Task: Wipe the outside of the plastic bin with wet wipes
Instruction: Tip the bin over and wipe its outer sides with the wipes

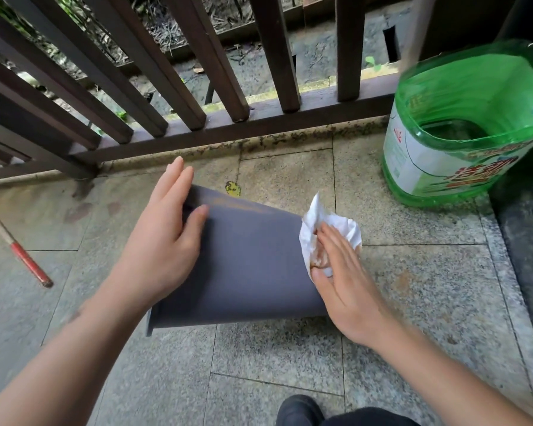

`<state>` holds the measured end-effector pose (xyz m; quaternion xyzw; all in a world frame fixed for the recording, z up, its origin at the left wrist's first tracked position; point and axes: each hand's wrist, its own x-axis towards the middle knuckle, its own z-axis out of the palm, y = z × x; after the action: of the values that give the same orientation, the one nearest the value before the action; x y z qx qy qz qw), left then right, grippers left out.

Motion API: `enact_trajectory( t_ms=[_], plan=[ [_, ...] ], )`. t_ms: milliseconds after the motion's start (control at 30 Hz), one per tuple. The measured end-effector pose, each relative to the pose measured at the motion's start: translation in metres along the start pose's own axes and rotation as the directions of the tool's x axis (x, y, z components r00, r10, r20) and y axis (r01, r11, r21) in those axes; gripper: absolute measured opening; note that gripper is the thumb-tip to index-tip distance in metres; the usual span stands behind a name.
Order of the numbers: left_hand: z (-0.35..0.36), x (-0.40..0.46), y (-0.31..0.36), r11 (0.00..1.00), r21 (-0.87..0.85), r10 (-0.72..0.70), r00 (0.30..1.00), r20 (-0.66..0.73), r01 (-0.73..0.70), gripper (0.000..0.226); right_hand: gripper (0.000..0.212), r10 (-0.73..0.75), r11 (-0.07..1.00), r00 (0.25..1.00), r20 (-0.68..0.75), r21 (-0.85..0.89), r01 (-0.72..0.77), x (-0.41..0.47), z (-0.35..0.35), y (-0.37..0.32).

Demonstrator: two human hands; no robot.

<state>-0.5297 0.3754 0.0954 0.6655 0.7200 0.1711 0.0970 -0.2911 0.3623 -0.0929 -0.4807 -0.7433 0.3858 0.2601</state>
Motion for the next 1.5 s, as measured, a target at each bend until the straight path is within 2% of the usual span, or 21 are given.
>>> enact_trajectory(
  t_ms=[33,167,267,333,467,567,667,767,900,1000,1067,1100,1133,1167,1200,1233,1300,1400,1500],
  plan=[
    [0.000,-0.001,0.000,0.999,-0.033,0.012,1.000,-0.007,-0.012,0.050,0.061,0.000,1.000,1.000,-0.026,0.023,0.001,0.000,-0.001,0.000],
    [-0.002,-0.006,0.001,0.993,-0.092,0.070,0.997,-0.017,-0.071,0.063,0.049,-0.013,0.996,0.991,-0.134,0.082,0.024,0.014,-0.001,-0.004],
    [-0.003,-0.006,0.006,0.989,-0.086,0.127,0.991,0.044,-0.123,0.066,0.057,0.006,1.000,0.995,-0.095,0.021,-0.004,0.022,0.003,-0.003],
    [-0.005,-0.006,0.010,0.989,-0.110,0.111,0.992,0.062,-0.103,0.065,0.061,0.013,1.000,0.996,-0.084,0.007,-0.013,0.025,0.002,-0.001],
    [-0.002,-0.007,0.024,0.985,-0.144,0.105,0.993,0.045,-0.098,0.061,0.056,-0.033,0.997,0.996,-0.083,0.062,0.039,0.031,-0.006,-0.005],
    [0.003,-0.007,0.035,0.988,-0.105,0.118,0.993,0.019,-0.115,0.060,0.053,-0.036,0.991,0.996,-0.083,0.128,0.047,0.033,-0.012,-0.011],
    [0.008,-0.004,0.046,0.985,-0.046,0.171,0.984,0.043,-0.169,0.064,0.042,-0.016,0.985,0.996,-0.085,0.170,0.030,0.031,-0.020,-0.010],
    [0.011,-0.003,0.063,0.973,-0.064,0.227,0.971,0.069,-0.223,0.065,0.033,0.025,0.981,0.993,-0.112,0.192,-0.003,0.028,-0.030,-0.006],
    [0.007,-0.026,0.067,0.938,-0.122,0.333,0.941,0.053,-0.325,0.067,0.025,0.007,0.988,0.972,-0.236,0.151,0.029,0.024,-0.043,-0.003],
    [0.020,-0.016,0.067,0.933,-0.072,0.361,0.917,0.171,-0.354,0.065,0.021,-0.074,0.989,0.968,-0.239,0.106,0.102,0.020,-0.045,-0.006],
    [0.028,0.005,0.066,0.971,-0.048,0.239,0.925,0.297,-0.236,0.049,0.032,-0.091,0.985,0.977,-0.194,0.126,0.117,0.016,-0.039,-0.010],
    [0.026,0.016,0.062,0.985,-0.027,0.171,0.948,0.269,-0.171,0.047,0.040,-0.088,0.983,0.979,-0.184,0.142,0.115,0.015,-0.035,-0.013],
    [0.028,0.026,0.056,0.987,-0.088,0.153,0.946,0.285,-0.133,0.047,0.046,-0.094,0.982,0.978,-0.188,0.146,0.123,0.015,-0.033,-0.019],
    [0.028,0.027,0.051,0.969,-0.100,0.247,0.920,0.304,-0.227,0.051,0.048,-0.120,0.978,0.973,-0.196,0.143,0.150,0.015,-0.032,-0.026],
    [0.023,0.021,0.059,0.970,-0.051,0.245,0.944,0.222,-0.240,0.056,0.050,-0.157,0.973,0.968,-0.197,0.135,0.185,0.015,-0.030,-0.034],
    [0.018,0.008,0.056,0.964,-0.073,0.264,0.947,0.183,-0.255,0.060,0.051,-0.193,0.967,0.963,-0.190,0.131,0.220,0.016,-0.029,-0.042],
    [0.010,-0.007,0.042,0.936,-0.112,0.350,0.922,0.165,-0.335,0.060,0.052,-0.253,0.954,0.953,-0.168,0.123,0.275,0.017,-0.027,-0.057],
    [0.013,0.001,0.053,0.946,-0.150,0.308,0.942,0.136,-0.288,0.055,0.052,-0.316,0.943,0.936,-0.156,0.054,0.327,0.025,-0.027,-0.083],
    [0.018,-0.004,0.059,0.958,-0.088,0.283,0.951,0.125,-0.274,0.055,0.050,-0.351,0.929,0.922,-0.160,0.060,0.364,0.037,-0.023,-0.107]
  ],
)
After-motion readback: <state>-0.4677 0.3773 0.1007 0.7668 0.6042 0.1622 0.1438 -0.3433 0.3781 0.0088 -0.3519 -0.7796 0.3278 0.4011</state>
